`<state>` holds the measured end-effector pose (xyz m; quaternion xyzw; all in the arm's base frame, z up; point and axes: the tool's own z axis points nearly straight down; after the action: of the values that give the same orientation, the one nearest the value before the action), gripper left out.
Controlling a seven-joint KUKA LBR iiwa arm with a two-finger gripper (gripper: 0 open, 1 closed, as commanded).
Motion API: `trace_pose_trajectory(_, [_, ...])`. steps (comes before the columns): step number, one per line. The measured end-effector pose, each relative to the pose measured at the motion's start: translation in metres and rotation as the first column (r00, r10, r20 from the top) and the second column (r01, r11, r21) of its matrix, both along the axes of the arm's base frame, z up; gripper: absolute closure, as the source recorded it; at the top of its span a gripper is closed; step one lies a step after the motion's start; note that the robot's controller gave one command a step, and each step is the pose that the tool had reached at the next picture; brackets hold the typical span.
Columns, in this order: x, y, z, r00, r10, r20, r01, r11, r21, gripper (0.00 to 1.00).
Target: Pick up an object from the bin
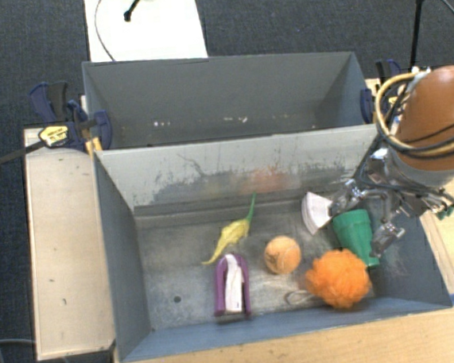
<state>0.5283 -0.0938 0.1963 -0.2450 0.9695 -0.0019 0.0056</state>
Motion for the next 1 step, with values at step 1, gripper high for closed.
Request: trace_pose_trajectory(1, [-0.0121, 0.0016, -0.0601, 0.994, 0.106, -0.013, -0.106, 0.994, 0.001, 0.00])
